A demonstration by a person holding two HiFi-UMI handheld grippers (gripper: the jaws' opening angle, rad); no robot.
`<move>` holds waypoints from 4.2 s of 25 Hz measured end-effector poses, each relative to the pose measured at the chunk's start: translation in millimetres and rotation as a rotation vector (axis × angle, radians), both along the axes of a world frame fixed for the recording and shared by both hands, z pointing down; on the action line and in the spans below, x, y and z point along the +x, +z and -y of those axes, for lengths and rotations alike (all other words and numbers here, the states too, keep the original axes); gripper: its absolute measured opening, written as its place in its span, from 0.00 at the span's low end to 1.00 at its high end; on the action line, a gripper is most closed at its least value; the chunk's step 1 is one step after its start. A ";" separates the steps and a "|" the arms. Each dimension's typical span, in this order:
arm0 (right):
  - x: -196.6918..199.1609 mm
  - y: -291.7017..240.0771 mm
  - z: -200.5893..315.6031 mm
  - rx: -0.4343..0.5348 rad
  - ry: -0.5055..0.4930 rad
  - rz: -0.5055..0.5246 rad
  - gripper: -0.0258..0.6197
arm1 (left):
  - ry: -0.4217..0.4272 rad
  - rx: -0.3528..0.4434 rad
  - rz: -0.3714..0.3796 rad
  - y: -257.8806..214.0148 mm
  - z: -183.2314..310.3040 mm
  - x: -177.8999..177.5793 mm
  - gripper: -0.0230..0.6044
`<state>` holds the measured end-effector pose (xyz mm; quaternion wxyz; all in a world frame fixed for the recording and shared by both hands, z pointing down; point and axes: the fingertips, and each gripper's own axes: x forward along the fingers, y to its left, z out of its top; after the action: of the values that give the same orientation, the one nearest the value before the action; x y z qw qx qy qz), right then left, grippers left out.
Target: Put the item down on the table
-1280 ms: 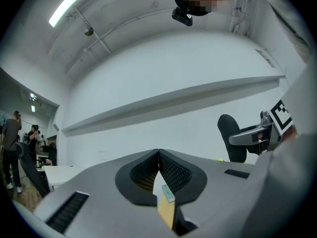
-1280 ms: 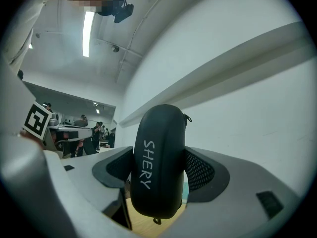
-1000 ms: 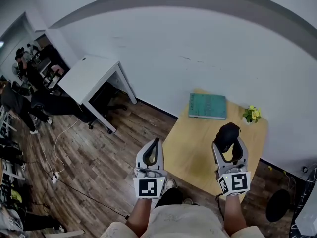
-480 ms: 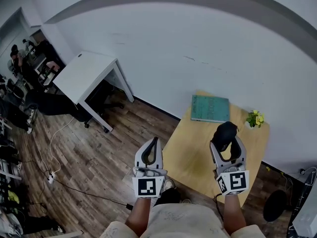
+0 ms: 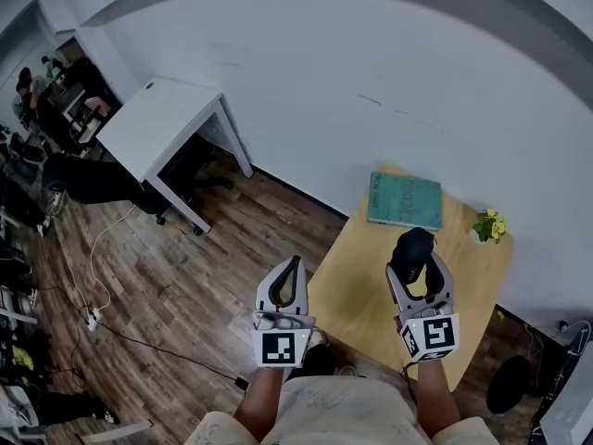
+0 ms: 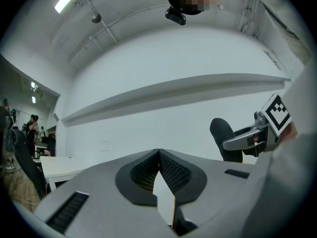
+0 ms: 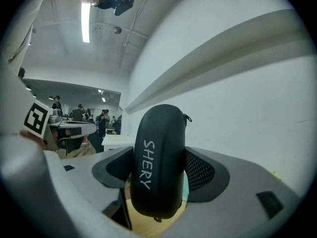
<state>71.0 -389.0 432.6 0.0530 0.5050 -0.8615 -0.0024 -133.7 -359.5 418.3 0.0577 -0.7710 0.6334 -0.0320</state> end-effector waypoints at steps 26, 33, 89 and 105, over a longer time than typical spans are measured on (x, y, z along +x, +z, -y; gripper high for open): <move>-66.2 234.8 11.9 -0.650 -0.125 -0.350 0.56 | 0.003 -0.154 -0.040 117.3 -6.3 -30.1 0.05; -70.6 268.5 6.8 -0.778 -0.145 -0.413 0.56 | 0.008 -0.201 -0.077 135.1 -11.0 -30.3 0.05; 17.4 71.7 -33.4 -0.272 -0.033 -0.046 0.58 | 0.064 -0.066 -0.037 49.2 -29.9 42.6 0.05; 63.6 -14.3 -65.0 0.178 0.148 -0.016 0.58 | 0.091 0.012 0.010 -3.1 -31.0 63.6 0.05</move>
<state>134.6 -324.0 418.3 0.0145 0.5697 -0.8179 -0.0790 -70.1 -328.5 415.1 0.0668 -0.7985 0.5976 -0.0295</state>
